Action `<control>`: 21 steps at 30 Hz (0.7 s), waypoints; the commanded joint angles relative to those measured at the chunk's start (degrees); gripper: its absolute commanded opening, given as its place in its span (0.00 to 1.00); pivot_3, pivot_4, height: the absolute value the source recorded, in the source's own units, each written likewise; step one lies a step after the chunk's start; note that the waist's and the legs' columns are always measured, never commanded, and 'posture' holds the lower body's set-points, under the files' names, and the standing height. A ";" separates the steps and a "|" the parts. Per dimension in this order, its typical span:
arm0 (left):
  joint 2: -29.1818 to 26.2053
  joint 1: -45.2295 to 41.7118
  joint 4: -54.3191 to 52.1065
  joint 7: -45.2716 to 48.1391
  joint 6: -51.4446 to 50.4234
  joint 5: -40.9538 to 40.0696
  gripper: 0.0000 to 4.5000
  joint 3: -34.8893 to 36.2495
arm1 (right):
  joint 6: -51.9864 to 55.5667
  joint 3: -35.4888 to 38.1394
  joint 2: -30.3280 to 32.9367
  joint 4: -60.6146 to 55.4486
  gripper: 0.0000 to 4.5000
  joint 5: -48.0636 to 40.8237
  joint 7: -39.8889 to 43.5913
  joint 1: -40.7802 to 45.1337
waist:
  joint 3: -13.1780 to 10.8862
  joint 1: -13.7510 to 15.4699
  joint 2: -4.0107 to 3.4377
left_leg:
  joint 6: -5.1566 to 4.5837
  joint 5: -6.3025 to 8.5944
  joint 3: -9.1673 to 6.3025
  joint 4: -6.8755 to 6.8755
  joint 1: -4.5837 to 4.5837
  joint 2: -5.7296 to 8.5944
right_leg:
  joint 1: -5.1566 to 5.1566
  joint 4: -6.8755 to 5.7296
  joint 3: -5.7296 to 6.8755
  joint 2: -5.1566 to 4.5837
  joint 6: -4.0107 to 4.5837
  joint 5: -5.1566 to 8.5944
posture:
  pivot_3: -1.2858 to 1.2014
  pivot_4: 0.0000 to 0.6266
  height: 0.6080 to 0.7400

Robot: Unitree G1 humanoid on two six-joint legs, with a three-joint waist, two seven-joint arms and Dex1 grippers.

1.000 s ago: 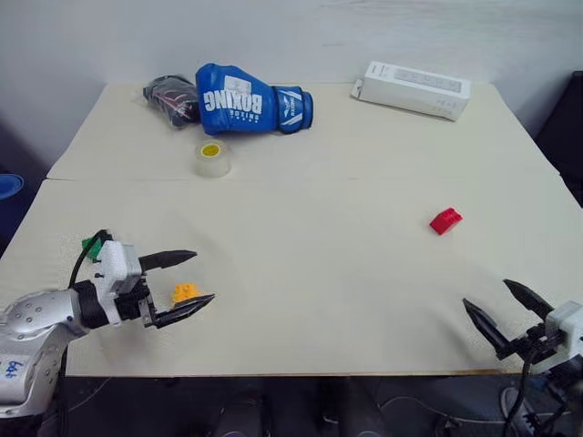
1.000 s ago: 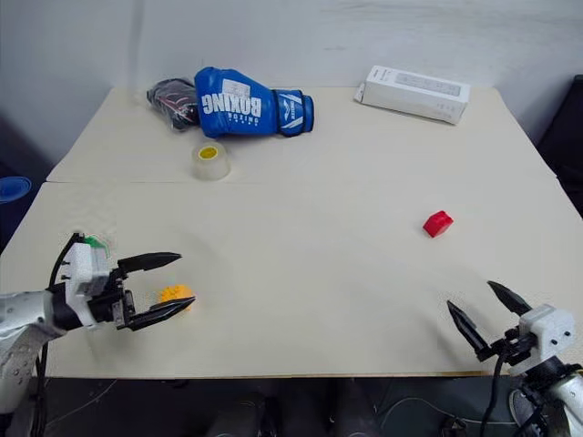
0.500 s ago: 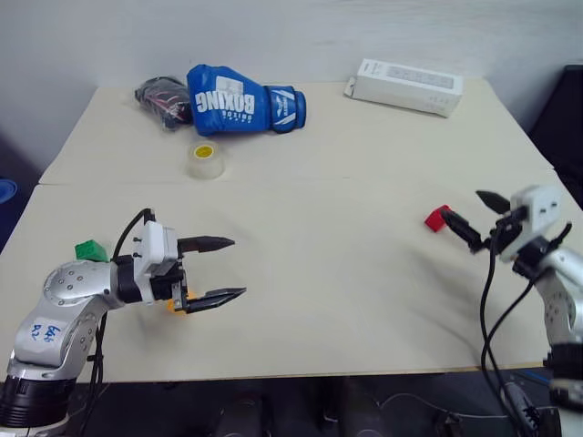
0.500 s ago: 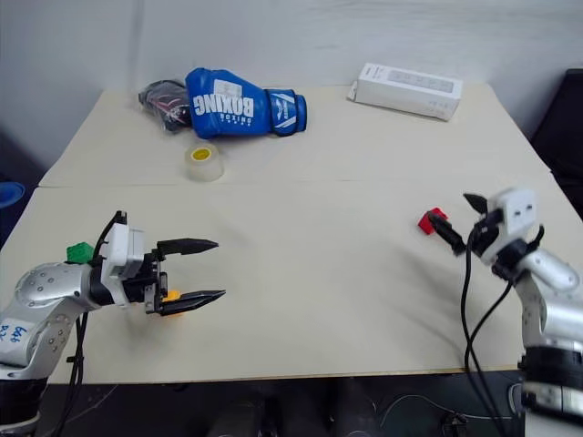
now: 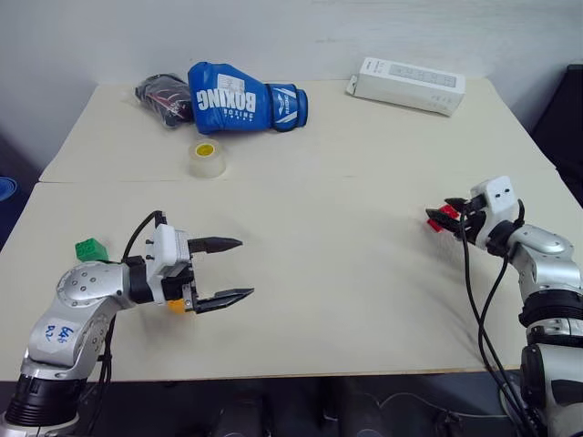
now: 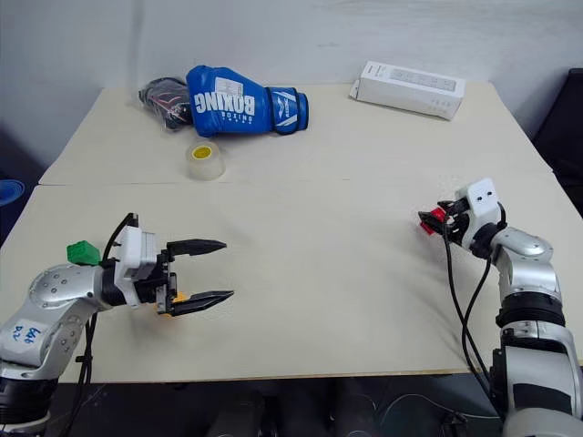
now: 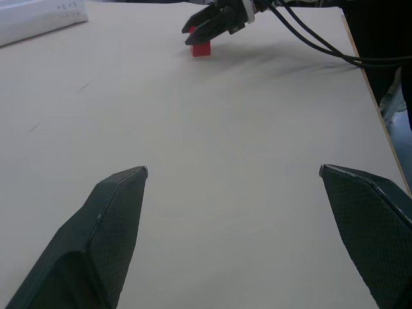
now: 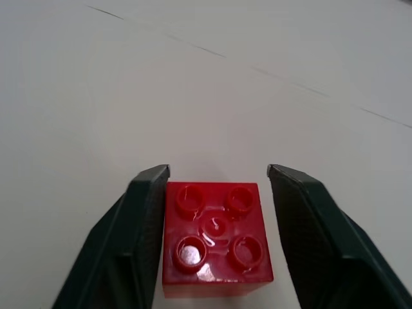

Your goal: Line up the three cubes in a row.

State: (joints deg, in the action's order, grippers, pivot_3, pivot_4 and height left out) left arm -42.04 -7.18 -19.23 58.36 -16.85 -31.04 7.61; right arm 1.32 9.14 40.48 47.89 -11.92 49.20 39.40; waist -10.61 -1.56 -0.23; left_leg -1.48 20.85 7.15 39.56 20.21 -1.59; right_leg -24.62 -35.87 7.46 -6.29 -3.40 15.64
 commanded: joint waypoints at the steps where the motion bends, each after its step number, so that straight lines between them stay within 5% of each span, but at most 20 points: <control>1: -0.15 0.23 -1.71 -0.09 1.07 0.22 1.00 0.60 | -0.82 1.17 0.87 0.37 0.33 -0.43 1.43 0.09 | 0.00 0.03 0.00 | 0.00 0.00 -0.02 0.02 0.00 -0.01 | 0.02 0.00 0.01 0.00 0.00 0.00 | 0.52 0.24 1.00; 7: -1.04 -0.28 -0.57 0.90 1.31 0.15 1.00 1.40 | -4.31 0.66 -1.19 -13.64 0.33 -9.01 19.68 -0.12 | -0.05 -0.03 -0.08 | 0.00 0.00 -0.03 0.04 0.00 -0.02 | 0.01 0.00 0.02 0.01 0.00 0.00 | 0.52 0.24 1.00; 12: -2.85 -0.09 1.09 4.86 1.64 -0.79 1.00 1.88 | 1.93 -10.95 -1.88 -30.33 0.33 -9.96 34.73 0.21 | -0.09 -0.04 -0.15 | 0.12 0.03 -0.09 0.03 -0.04 -0.17 | 0.03 -0.04 0.06 0.12 0.00 0.00 | 0.52 0.24 1.00; 21: -3.34 -1.12 1.59 6.44 1.07 -0.88 1.00 2.17 | -0.89 -21.47 -7.02 -28.79 0.33 -2.87 36.06 -0.15 | -0.10 0.94 -0.13 | -0.02 0.11 -0.22 0.32 0.16 -0.01 | 0.02 -0.03 0.20 -0.05 -0.01 -0.01 | 0.52 0.24 1.00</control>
State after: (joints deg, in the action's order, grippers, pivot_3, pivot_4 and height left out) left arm -44.78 -8.06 -16.96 64.73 -16.13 -31.12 8.32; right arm 2.08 -12.65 33.46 18.84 -15.53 85.48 39.95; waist -10.72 -0.62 -0.36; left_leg -1.52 20.97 6.92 39.90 20.38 -1.60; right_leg -24.60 -35.89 7.66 -6.35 -3.42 15.63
